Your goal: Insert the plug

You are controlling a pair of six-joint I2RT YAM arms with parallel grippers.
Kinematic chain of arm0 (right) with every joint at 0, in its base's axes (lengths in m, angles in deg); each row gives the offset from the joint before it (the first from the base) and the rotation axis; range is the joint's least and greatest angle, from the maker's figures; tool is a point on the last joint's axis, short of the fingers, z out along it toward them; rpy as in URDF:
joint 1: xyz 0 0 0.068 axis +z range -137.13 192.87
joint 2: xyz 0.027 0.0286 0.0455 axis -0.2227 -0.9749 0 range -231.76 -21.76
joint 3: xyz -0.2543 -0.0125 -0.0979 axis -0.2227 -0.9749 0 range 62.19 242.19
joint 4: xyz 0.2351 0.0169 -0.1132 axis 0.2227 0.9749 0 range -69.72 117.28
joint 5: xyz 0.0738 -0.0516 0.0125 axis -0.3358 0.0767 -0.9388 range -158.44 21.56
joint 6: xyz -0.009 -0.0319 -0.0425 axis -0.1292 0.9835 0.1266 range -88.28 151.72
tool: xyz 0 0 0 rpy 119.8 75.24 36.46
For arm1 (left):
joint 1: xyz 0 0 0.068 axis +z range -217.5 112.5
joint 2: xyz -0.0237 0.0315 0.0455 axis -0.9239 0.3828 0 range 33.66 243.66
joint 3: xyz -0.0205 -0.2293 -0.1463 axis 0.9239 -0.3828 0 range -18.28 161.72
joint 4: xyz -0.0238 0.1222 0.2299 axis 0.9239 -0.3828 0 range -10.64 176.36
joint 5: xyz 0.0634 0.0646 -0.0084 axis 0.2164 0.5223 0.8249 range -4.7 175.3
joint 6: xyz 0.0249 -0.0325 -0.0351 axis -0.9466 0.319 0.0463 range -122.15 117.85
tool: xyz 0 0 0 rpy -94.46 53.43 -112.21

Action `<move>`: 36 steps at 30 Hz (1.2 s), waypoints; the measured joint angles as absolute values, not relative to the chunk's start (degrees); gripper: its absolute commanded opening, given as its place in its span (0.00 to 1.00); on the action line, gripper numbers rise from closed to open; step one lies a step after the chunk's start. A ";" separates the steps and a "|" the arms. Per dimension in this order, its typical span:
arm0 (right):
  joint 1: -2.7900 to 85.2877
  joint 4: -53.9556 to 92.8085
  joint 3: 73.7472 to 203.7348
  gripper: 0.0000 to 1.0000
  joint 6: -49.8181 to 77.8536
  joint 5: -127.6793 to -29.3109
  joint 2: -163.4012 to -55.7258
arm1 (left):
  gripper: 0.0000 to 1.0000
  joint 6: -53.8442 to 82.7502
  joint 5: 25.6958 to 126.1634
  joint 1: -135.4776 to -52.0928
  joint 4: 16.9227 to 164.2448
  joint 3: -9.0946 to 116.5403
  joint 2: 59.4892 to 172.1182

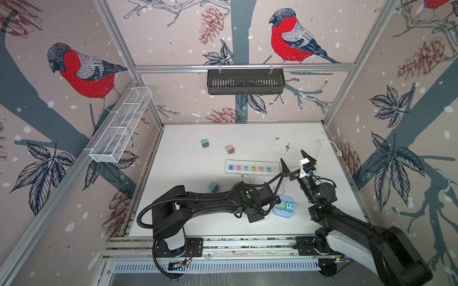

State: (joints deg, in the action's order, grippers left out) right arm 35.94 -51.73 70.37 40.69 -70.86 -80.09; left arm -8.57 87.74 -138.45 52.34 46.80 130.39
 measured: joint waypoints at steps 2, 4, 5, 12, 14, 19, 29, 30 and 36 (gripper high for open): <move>35.94 -51.73 70.40 1.00 40.67 -70.86 -80.13 | 0.00 -8.59 87.83 -138.45 52.21 46.95 130.76; 35.91 -51.75 70.44 1.00 40.65 -70.86 -80.18 | 0.00 -8.59 87.78 -138.32 52.52 46.76 131.48; 35.89 -51.73 70.44 1.00 40.54 -70.86 -80.20 | 0.00 -8.59 87.67 -138.24 52.67 46.63 131.50; 35.63 -51.73 70.75 1.00 39.42 -70.84 -80.31 | 0.00 -8.66 84.85 -136.64 54.68 45.07 131.68; 35.48 -51.73 70.75 1.00 39.36 -70.81 -80.31 | 0.00 -8.66 84.42 -136.44 54.86 45.05 131.72; 34.76 -51.73 70.75 1.00 37.54 -69.15 -80.28 | 0.33 -8.63 83.98 -136.18 55.27 45.18 131.18; 30.19 -50.66 70.75 1.00 29.24 -67.97 -78.21 | 0.99 -9.14 87.04 -135.81 52.67 48.05 128.57; 29.53 -50.11 70.83 1.00 28.34 -67.97 -77.86 | 0.98 -9.22 87.76 -135.81 52.76 48.46 127.44; 27.76 -48.78 70.83 1.00 25.39 -69.22 -77.40 | 0.99 -7.48 100.00 -135.26 58.51 45.86 114.00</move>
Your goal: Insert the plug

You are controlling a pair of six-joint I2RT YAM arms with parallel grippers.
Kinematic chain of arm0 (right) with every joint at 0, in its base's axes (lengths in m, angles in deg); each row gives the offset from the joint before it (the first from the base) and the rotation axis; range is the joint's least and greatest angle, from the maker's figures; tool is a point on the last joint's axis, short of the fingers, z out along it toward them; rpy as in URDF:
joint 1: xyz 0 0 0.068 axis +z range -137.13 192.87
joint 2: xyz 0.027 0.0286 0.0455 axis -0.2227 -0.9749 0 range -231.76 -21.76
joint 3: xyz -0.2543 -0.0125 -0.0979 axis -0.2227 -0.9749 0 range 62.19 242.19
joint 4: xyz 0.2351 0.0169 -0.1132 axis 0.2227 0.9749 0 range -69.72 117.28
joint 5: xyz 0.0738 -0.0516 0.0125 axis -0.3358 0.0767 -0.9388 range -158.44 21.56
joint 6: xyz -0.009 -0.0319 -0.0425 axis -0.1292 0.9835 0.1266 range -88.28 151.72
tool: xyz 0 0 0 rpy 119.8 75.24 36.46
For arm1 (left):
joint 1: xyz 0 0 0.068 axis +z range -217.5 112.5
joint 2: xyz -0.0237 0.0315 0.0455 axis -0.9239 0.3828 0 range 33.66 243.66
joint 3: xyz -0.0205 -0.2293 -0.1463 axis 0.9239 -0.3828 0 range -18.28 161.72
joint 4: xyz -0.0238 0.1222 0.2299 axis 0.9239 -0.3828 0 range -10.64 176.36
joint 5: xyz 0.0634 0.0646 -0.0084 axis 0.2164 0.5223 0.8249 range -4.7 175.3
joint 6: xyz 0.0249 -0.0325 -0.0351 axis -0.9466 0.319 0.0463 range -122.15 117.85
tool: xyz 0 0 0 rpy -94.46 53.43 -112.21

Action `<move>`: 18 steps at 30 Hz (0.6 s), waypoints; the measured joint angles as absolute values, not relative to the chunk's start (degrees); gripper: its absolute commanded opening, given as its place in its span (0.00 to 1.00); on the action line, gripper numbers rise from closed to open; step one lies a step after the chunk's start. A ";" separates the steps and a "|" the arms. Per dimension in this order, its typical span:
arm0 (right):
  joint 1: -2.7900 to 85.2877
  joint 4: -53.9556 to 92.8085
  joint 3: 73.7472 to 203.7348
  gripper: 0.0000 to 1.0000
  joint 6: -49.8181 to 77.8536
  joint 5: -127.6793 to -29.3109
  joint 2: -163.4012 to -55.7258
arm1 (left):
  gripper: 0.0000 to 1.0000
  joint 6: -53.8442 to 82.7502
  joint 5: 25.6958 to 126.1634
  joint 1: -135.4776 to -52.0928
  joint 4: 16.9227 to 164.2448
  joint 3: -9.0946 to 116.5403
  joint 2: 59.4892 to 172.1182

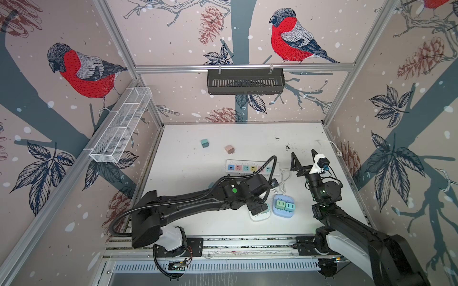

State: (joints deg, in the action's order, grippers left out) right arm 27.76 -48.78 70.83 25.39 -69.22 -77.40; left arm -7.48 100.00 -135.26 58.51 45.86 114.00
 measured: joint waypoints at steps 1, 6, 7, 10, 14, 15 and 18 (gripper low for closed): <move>27.72 -48.78 70.83 1.00 25.11 -69.59 -77.46 | 0.99 -6.65 101.99 -134.61 60.67 44.57 110.91; 27.41 -48.74 70.85 1.00 24.19 -70.20 -78.16 | 0.99 -3.37 109.49 -128.71 72.82 34.58 93.65; 27.41 -48.74 70.88 1.00 24.12 -70.40 -78.34 | 0.98 -2.71 110.95 -127.92 76.58 31.24 89.76; 27.39 -48.67 71.29 1.00 23.99 -71.27 -79.06 | 0.99 -2.27 114.99 -125.73 85.52 21.64 80.40; 27.37 -48.65 72.34 1.00 23.97 -72.06 -80.81 | 0.99 -4.15 119.82 -124.55 96.52 12.22 73.06; 27.37 -48.52 72.76 1.00 23.97 -72.30 -81.44 | 0.99 -4.22 120.30 -124.42 99.12 10.54 72.18; 27.37 -46.62 75.14 1.00 23.95 -72.76 -83.48 | 0.98 -6.89 119.74 -124.25 104.43 6.54 70.63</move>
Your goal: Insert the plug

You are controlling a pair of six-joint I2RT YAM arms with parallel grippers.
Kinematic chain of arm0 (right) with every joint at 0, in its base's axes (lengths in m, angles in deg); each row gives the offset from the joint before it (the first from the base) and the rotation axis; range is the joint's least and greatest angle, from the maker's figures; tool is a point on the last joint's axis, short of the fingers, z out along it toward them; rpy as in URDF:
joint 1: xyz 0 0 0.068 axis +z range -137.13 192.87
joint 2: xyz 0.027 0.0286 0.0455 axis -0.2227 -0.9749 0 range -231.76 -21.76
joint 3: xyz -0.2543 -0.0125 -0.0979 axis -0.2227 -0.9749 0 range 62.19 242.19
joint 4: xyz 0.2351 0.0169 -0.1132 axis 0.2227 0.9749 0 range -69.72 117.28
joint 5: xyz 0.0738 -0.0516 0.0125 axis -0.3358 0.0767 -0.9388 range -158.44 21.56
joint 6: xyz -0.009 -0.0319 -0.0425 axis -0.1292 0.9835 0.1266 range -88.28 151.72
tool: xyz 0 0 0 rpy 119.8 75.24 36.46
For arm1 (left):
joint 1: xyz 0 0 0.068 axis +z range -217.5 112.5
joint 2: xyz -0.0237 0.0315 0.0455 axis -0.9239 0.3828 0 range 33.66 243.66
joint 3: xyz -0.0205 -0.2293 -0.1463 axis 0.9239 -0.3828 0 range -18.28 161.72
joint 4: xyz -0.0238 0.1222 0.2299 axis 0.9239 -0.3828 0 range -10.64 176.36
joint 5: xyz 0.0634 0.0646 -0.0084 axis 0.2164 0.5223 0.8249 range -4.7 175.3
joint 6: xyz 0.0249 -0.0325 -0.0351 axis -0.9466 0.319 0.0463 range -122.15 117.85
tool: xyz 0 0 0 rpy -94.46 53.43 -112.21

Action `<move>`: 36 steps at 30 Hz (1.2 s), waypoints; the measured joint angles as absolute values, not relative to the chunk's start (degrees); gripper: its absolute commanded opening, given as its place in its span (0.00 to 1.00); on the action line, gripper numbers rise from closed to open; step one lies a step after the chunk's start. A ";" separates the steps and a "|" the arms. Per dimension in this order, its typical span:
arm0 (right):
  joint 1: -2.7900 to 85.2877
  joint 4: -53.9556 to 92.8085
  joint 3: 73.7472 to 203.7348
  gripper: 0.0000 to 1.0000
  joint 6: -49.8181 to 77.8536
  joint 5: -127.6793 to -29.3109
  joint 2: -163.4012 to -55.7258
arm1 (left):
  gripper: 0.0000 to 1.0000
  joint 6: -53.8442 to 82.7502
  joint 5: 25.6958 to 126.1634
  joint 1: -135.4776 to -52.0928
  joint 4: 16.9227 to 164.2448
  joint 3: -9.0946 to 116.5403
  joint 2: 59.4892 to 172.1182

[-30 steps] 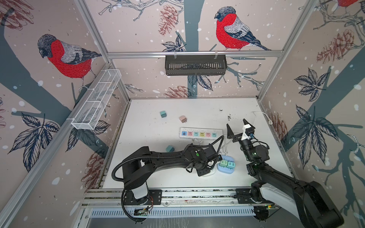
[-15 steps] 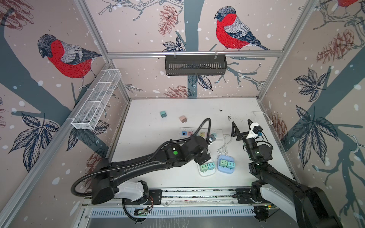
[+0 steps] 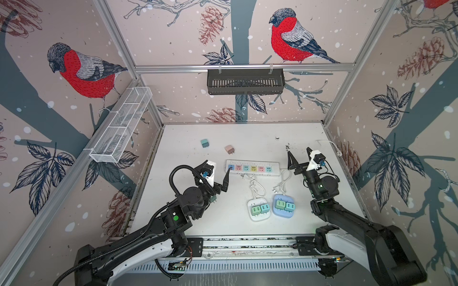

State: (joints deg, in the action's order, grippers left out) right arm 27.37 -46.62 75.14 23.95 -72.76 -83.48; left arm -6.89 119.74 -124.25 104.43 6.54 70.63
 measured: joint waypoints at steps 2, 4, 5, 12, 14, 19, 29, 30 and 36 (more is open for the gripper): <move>27.37 -44.54 77.30 1.00 23.73 -73.00 -84.72 | 0.98 -7.98 117.83 -124.25 107.10 4.73 70.39; 27.46 -41.04 80.10 1.00 22.85 -73.44 -85.66 | 0.99 -9.77 115.87 -124.25 110.64 2.34 70.74; 27.56 -38.46 82.02 1.00 22.83 -73.72 -86.03 | 0.99 -10.14 115.23 -124.25 112.03 1.19 71.33; 33.58 -19.91 91.05 1.00 19.66 -68.06 -84.48 | 0.99 -11.48 115.74 -123.11 119.88 -3.91 77.36; 34.71 -14.90 92.10 1.00 18.20 -65.35 -84.07 | 0.99 -10.49 115.82 -120.51 120.89 -3.95 78.50; 35.06 -4.00 94.13 1.00 12.49 -60.28 -83.72 | 0.99 -5.42 114.75 -113.73 121.89 -5.26 78.33; 35.24 9.47 94.61 1.00 5.04 -58.38 -83.65 | 0.99 -1.77 113.29 -110.24 125.08 -10.33 72.69; 35.24 10.17 94.33 0.99 4.73 -58.38 -84.28 | 0.99 -1.25 112.65 -109.82 125.26 -10.33 72.86; 35.26 12.73 95.36 1.00 3.42 -60.50 -92.15 | 0.98 -0.63 108.98 -109.34 125.54 -8.02 76.71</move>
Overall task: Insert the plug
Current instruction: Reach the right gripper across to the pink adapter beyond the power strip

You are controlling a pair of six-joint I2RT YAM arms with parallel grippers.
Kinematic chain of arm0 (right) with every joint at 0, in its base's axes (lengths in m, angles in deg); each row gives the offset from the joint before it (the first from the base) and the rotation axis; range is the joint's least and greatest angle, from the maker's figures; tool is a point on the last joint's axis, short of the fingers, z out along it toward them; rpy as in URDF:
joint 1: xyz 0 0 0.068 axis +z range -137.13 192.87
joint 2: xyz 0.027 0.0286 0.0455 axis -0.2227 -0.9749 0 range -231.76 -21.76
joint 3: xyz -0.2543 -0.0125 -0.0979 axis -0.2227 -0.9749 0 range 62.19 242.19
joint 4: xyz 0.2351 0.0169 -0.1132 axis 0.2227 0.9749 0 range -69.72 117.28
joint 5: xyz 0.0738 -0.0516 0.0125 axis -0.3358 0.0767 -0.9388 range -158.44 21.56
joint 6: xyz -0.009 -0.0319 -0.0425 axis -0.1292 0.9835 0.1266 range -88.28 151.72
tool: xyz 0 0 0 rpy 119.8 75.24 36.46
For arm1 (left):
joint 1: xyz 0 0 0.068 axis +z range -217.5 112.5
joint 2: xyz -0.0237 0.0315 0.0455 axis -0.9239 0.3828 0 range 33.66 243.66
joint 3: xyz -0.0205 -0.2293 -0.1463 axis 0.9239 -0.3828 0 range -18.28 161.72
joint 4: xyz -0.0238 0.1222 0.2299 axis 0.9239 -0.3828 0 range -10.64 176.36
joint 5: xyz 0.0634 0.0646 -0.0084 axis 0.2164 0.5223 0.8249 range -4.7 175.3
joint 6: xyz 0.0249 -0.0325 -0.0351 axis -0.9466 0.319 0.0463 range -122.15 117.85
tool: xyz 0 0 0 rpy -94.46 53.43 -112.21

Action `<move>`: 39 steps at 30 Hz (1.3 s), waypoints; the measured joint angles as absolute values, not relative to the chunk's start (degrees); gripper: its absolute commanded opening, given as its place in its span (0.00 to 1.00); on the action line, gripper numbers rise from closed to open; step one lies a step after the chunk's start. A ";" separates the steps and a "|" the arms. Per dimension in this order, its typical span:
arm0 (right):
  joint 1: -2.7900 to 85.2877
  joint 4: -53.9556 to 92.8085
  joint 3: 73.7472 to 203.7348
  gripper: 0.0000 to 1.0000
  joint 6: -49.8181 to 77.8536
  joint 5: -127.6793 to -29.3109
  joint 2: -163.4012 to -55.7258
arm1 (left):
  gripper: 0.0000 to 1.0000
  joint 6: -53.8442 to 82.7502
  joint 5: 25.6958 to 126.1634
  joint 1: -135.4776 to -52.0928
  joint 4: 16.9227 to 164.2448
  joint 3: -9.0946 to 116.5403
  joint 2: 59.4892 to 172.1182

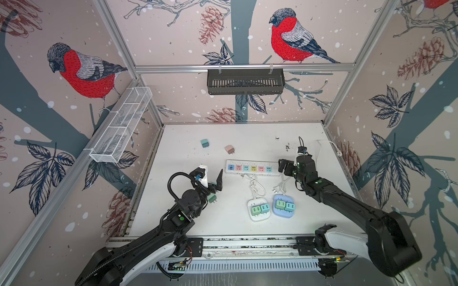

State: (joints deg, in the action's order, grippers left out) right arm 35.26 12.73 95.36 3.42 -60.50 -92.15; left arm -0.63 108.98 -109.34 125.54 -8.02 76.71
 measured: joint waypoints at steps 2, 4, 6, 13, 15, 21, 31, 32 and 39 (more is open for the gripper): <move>35.28 12.73 96.93 0.99 3.40 -61.22 -95.74 | 0.99 -0.55 108.06 -109.30 125.78 -7.56 78.41; 35.30 12.77 98.37 1.00 3.40 -62.14 -98.73 | 0.99 -0.46 107.52 -109.23 125.85 -7.29 79.99; 35.30 12.57 99.75 1.00 3.38 -62.55 -101.38 | 0.99 -0.07 107.37 -108.99 125.87 -6.94 81.49; 35.87 12.31 105.61 1.00 3.40 -64.67 -111.21 | 0.99 2.10 106.29 -107.44 125.65 -4.08 86.59; 36.61 12.29 107.33 0.99 3.45 -65.09 -113.44 | 0.99 2.60 105.92 -106.83 125.45 -3.62 87.46; 40.53 12.97 112.56 0.99 4.58 -64.65 -117.92 | 0.99 5.35 103.82 -103.70 124.10 -2.16 89.67; 46.38 18.50 136.01 0.90 6.72 -59.32 -134.62 | 0.98 7.32 103.10 -101.95 122.05 -1.94 90.67; 47.08 19.94 139.07 0.90 7.16 -58.79 -137.16 | 0.99 7.43 103.63 -101.87 121.76 -1.96 90.65; 49.64 26.58 149.06 0.89 9.17 -57.04 -147.01 | 0.98 7.50 105.46 -101.82 121.63 -2.29 89.23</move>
